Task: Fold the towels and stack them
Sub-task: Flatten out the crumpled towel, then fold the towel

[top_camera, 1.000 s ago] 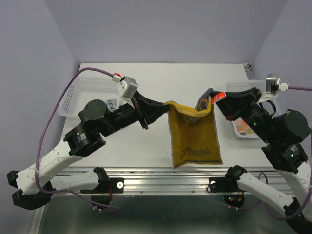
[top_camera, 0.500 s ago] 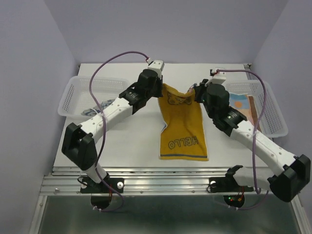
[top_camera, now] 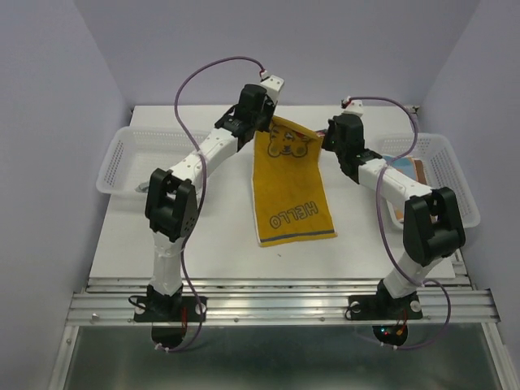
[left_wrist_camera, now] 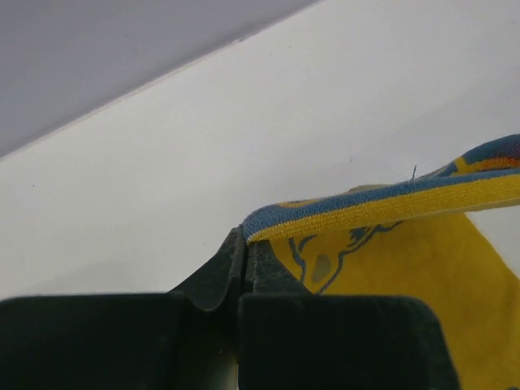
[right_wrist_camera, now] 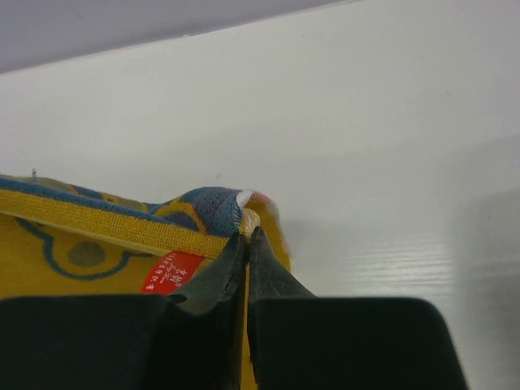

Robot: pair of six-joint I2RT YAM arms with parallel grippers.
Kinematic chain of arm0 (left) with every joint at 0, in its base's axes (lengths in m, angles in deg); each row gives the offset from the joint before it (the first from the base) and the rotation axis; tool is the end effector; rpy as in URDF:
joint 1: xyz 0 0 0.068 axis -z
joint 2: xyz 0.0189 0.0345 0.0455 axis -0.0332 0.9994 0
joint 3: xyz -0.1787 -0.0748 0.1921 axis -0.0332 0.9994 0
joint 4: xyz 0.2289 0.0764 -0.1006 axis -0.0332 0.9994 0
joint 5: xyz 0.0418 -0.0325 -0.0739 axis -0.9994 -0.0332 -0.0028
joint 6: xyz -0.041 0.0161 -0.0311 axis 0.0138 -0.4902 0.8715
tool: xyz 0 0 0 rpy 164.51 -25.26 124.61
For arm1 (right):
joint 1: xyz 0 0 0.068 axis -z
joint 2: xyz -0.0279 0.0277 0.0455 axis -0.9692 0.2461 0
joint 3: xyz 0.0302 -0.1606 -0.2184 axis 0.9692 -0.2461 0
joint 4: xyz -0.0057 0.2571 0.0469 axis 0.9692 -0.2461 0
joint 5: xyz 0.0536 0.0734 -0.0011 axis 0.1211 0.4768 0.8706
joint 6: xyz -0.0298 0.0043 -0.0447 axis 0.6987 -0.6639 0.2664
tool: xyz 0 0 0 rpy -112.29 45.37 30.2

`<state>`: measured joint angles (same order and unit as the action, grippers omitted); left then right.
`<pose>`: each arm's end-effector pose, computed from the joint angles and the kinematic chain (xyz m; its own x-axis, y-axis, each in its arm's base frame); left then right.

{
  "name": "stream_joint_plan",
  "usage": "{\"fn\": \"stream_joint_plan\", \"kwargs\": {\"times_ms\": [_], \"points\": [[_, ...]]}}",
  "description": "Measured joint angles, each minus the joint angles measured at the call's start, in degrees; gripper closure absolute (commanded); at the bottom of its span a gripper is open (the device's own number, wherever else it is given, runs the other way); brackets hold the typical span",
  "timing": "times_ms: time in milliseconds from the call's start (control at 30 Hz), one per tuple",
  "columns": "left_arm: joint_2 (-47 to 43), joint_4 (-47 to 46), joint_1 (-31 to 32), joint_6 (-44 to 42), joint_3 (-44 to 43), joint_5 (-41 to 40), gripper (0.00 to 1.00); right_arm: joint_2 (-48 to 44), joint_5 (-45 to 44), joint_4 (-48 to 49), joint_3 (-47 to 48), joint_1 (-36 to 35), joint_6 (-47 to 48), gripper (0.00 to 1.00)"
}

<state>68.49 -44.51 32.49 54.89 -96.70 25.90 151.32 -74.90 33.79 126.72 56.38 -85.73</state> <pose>0.4215 -0.2467 0.3408 -0.2046 0.2408 -0.9488 0.4819 0.8684 0.1165 0.3727 0.1196 0.2784 -0.3256 0.1961 -0.9249 0.0557 0.9805 0.1883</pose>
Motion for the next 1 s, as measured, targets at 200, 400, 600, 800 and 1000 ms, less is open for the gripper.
{"fn": "stream_joint_plan", "kwargs": {"times_ms": [200, 400, 600, 800, 1000], "points": [[5.27, 2.62, -1.49, -1.77, -1.2, 0.02, 1.0, 4.07, 3.39, 0.31, 3.93, 1.51, 0.11, 0.99], [1.01, 1.55, -1.46, 0.13, 7.67, 0.72, 1.0, 4.22, 7.06, -1.95, 4.0, 1.7, -1.53, 0.99], [-8.13, -0.35, -1.38, 4.59, 21.33, 3.48, 1.0, 1.25, 11.89, -3.91, -0.76, 1.68, -4.39, 0.99], [-13.86, -3.98, 0.81, 9.53, 33.24, 5.42, 1.0, -5.42, 15.34, -6.49, -9.05, 1.68, -7.13, 0.99], [-16.96, -6.08, 4.76, 13.53, 41.57, 4.96, 1.0, -12.94, 16.68, -8.92, -16.9, 1.25, -9.6, 0.99]]}}
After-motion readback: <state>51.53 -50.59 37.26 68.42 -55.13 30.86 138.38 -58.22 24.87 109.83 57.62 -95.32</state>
